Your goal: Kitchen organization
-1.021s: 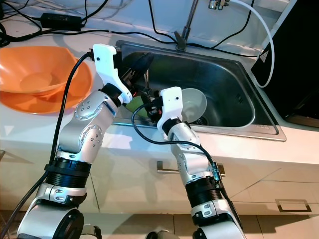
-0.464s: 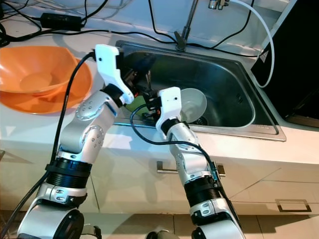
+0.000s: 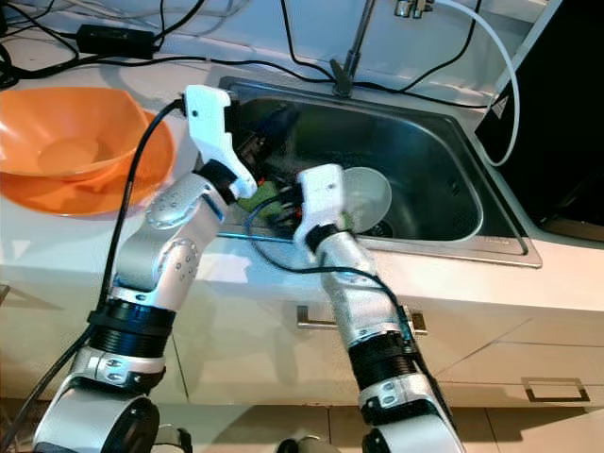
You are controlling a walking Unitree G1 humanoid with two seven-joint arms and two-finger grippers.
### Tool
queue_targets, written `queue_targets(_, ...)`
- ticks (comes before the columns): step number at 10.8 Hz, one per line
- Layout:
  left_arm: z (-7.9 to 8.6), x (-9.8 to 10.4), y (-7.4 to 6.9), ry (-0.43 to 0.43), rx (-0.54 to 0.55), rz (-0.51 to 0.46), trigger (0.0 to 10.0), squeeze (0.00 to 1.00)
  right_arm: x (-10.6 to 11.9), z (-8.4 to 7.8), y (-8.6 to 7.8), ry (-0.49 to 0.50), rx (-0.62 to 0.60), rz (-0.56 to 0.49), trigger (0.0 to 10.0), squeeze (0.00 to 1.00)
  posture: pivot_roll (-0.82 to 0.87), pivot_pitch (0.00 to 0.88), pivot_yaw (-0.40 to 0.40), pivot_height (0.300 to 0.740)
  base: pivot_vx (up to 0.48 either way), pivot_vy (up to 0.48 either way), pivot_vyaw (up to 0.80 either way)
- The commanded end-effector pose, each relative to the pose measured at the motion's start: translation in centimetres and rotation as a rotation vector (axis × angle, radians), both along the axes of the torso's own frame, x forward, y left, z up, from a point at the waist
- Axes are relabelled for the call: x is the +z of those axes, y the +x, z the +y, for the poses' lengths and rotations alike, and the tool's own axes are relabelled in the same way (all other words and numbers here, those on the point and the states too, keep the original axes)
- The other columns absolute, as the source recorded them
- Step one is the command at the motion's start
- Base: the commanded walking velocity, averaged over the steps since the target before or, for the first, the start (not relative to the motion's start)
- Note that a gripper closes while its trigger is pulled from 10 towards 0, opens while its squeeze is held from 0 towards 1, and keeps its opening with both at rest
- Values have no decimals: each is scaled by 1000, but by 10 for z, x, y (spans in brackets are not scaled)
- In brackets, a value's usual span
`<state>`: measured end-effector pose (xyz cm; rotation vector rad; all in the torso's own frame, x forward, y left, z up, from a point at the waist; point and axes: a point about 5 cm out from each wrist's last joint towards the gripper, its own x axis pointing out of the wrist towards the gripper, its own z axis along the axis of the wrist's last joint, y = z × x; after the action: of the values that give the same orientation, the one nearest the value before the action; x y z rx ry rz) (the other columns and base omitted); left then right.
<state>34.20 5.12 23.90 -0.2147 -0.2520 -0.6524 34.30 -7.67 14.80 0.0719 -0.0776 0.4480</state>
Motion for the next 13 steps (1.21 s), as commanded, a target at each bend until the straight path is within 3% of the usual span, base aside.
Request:
queue_targets(1,-5,3,-3,-5,-16,-11,10000,1000,2,-8,4,11,-30,-6,0,0,-12,64,-167,719,0,0,0)
queue_targets(5,0,4,0,-25,22,-1,10000,1000,2,-16,7,6,-54,-7,0,0,-14,70,-169,719,0,0,0)
queue_targets(6,2,3,1,-22,34,1,10000,0,2,-18,8,3,-62,-7,0,0,-14,70,-169,719,0,0,0)
queue_targets(8,6,-8,2,43,52,29,10000,0,5,-30,16,-16,-113,-13,0,0,-14,70,-169,719,0,0,0)
queue_targets(9,6,-15,1,87,49,42,10000,0,7,-35,20,-26,-141,-13,4667,0,-16,70,-168,719,0,0,0)
queue_targets(10,6,-30,-3,168,36,74,10000,0,11,-45,28,-42,-185,-10,10000,0,-15,68,-169,719,0,0,0)
queue_targets(11,6,-42,-6,242,32,83,10000,0,13,-51,33,-47,-210,-7,10000,0,-13,68,-168,719,0,0,0)
queue_targets(13,9,-59,-12,299,22,116,10000,0,16,-60,40,-67,-250,-8,10000,0,-11,66,-166,719,0,0,0)
